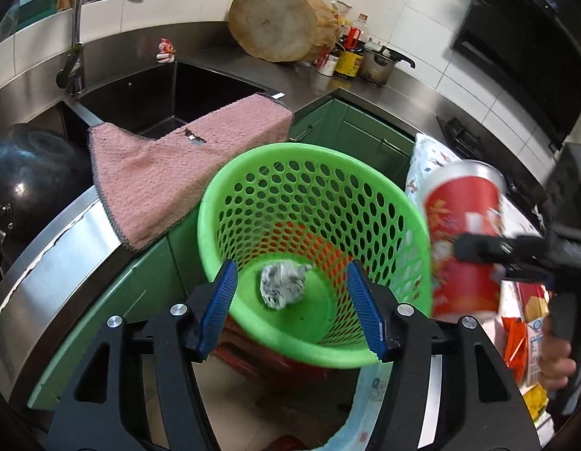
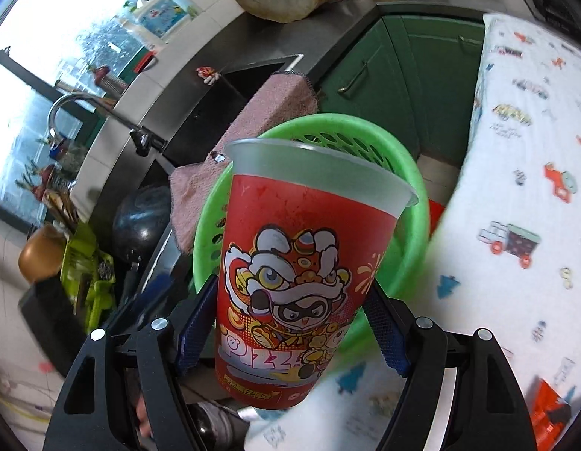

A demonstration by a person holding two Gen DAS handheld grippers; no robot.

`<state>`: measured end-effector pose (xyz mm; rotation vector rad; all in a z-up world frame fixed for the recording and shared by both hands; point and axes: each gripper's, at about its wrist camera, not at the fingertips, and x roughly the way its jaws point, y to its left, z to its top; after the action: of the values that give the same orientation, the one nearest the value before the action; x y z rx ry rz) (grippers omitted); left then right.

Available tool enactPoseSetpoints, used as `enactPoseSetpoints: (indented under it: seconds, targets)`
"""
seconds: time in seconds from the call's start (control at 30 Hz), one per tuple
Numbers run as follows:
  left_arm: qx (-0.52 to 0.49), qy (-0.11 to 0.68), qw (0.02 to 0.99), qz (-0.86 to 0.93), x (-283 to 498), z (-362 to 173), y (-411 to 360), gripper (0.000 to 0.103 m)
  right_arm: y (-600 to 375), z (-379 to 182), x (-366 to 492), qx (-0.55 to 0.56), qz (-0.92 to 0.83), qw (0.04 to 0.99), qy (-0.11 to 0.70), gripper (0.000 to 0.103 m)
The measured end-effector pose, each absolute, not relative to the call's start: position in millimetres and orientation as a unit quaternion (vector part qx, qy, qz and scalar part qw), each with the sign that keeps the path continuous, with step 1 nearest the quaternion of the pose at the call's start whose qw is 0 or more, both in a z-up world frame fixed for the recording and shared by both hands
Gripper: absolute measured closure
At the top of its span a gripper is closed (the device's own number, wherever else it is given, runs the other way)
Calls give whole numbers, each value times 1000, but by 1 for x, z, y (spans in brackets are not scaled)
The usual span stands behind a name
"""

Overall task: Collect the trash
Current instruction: 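Carry the foil and red cup to the green basket and release both, then move both open tools back over the table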

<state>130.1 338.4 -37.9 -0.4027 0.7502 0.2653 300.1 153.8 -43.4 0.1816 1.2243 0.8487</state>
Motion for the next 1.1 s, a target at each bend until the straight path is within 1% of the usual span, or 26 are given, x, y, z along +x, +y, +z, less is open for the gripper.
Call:
enactPoseSetpoints:
  seconds: [0.07,0.17,0.4,0.5,0.6,0.77,0.97,1.1]
  targets:
    - [-189,361,904,130,126,-37,335,42,156,-51,306,91,379,729,562,30]
    - [-185,359,906,129,121,-35,331,41,157,-50,308,91,384,731,557,22]
    - [-190,358,907,118,118,-33,320,40,131,-25,287,72,392,744,536,22]
    - [-184,356,910,106,117,-30,307,40,102,-10,271,63,391,753,525,22]
    - [-176,353,914,97,114,-26,296,36,69,3,258,54,380,768,513,22]
    - [-169,348,919,78,109,-16,272,36,10,18,240,52,355,788,499,22]
    - [-156,338,927,55,100,-2,240,34,-50,24,210,35,338,803,489,22]
    - [-152,335,929,36,95,5,217,33,-79,19,179,13,331,809,486,19]
